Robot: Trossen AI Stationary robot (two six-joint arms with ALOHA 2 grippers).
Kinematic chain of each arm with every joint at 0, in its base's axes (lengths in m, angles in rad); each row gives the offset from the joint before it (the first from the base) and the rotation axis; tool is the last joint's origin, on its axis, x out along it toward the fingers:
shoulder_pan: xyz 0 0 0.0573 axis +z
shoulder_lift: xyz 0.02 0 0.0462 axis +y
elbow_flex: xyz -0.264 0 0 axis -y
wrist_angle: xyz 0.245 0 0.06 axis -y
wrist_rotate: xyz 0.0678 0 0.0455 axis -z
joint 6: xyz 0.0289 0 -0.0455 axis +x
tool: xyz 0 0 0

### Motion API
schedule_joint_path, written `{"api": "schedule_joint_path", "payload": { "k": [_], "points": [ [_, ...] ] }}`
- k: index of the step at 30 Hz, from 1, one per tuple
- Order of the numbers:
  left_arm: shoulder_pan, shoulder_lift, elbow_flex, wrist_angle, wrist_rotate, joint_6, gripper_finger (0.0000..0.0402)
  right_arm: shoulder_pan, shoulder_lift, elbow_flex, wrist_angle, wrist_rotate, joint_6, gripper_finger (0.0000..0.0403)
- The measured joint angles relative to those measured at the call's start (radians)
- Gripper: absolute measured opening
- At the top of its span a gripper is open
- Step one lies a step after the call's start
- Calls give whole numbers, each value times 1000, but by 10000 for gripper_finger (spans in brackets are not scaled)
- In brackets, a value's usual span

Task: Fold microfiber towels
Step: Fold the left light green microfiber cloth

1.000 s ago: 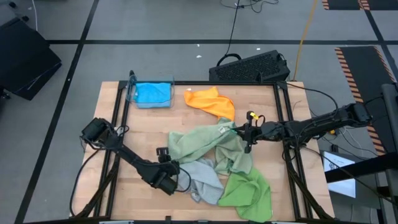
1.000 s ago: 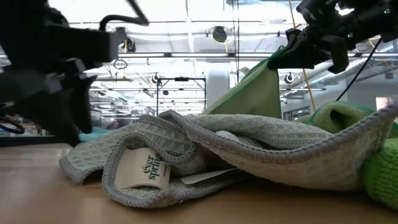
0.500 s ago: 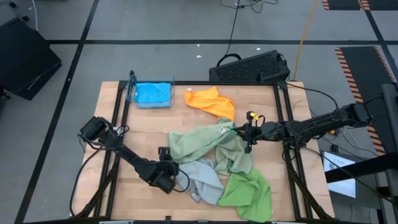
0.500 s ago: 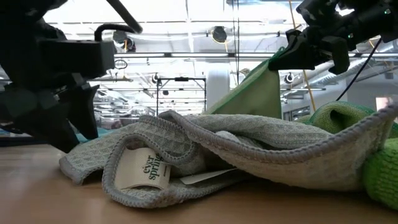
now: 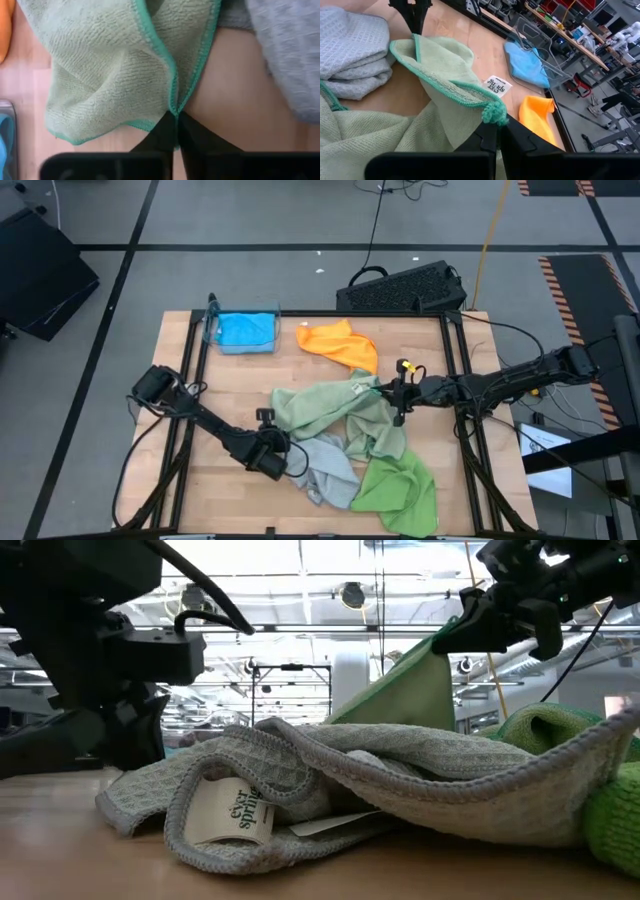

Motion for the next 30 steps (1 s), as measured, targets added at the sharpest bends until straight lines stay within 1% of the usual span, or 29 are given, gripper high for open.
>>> {"api": "schedule_joint_path", "payload": {
  "k": [4,7,11,15,17,19,22,24,27,30],
  "points": [
    [-5,-27,14,-40,-3,0,8,0,0,0,-7,1,2,4],
    [-9,-94,50,-61,-35,-18,5,0,-14,0,0,4,7,4],
    [-22,-207,77,-159,-155,-55,4,0,-63,0,21,5,12,4],
    [-44,-354,91,-181,-327,-41,4,0,-125,1,17,4,11,4],
    [-54,-408,90,-168,-371,-15,4,0,-153,1,16,4,22,4],
    [-54,-454,90,-125,-390,27,3,7,-179,1,17,2,56,4],
    [-68,-488,90,-43,-387,95,3,48,-211,1,25,-11,118,4],
    [-89,-492,90,58,-336,179,2,95,-226,1,27,-48,141,4],
    [-147,-491,90,222,-265,341,3,167,-232,15,10,-51,183,4],
    [-217,-492,90,347,-270,480,2,245,-234,56,-65,-51,195,4]
  ]
}}
